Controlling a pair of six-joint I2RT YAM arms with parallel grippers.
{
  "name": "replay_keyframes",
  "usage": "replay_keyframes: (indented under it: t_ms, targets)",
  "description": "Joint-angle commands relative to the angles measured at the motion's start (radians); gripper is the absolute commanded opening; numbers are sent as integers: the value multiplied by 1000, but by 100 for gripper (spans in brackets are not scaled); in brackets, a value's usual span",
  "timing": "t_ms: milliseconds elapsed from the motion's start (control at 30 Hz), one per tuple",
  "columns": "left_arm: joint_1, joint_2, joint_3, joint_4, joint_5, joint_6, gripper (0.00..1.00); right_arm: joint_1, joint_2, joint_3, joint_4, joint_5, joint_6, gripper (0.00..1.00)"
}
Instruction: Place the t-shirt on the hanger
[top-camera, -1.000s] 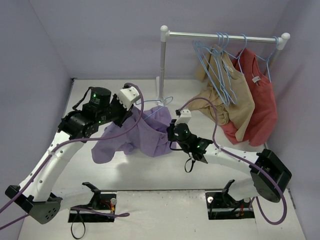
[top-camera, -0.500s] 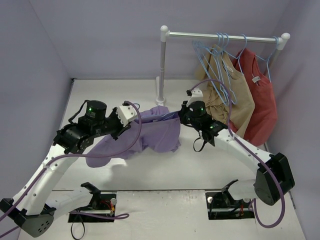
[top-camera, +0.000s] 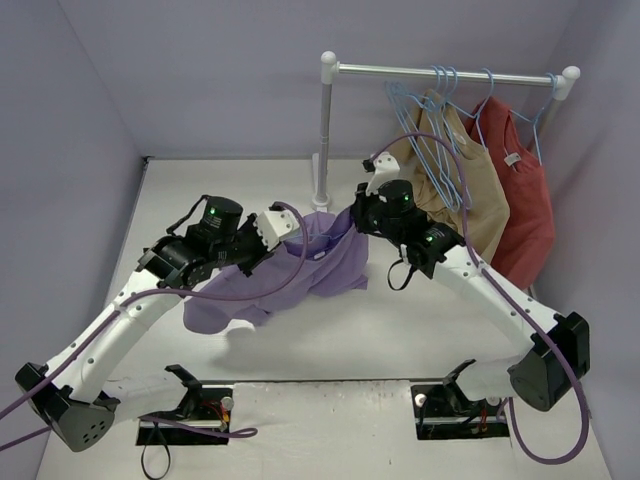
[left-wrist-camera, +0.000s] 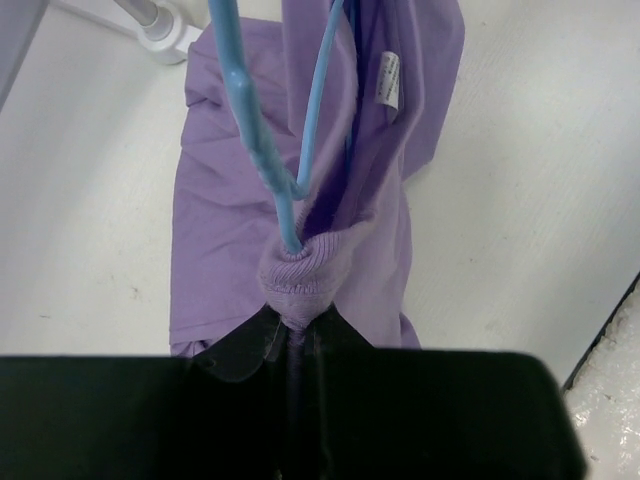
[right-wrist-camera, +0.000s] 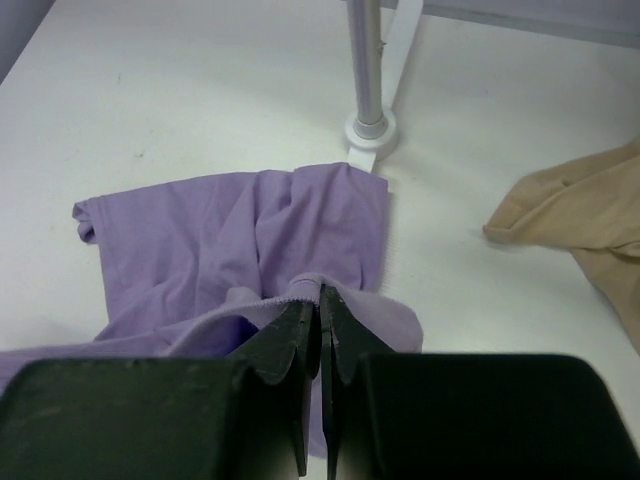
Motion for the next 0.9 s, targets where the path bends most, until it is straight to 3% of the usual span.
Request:
replay_keyframes:
  t_ms: [0,300,533,867]
  targets:
    - [-19,-18,58,135,-1,-17,0,44,6,71,2,10,-38,0]
    - [-21,-68,-16,237,-103,-78,0,119,28,96,-18,86,-13,0]
    - [-23,-109,-69,292,-71,-134,0,143,53,129,-24,141,8,0]
    - [-125,-106,-137,532,-128,-179,0,211,89,226,-26,247,93,0]
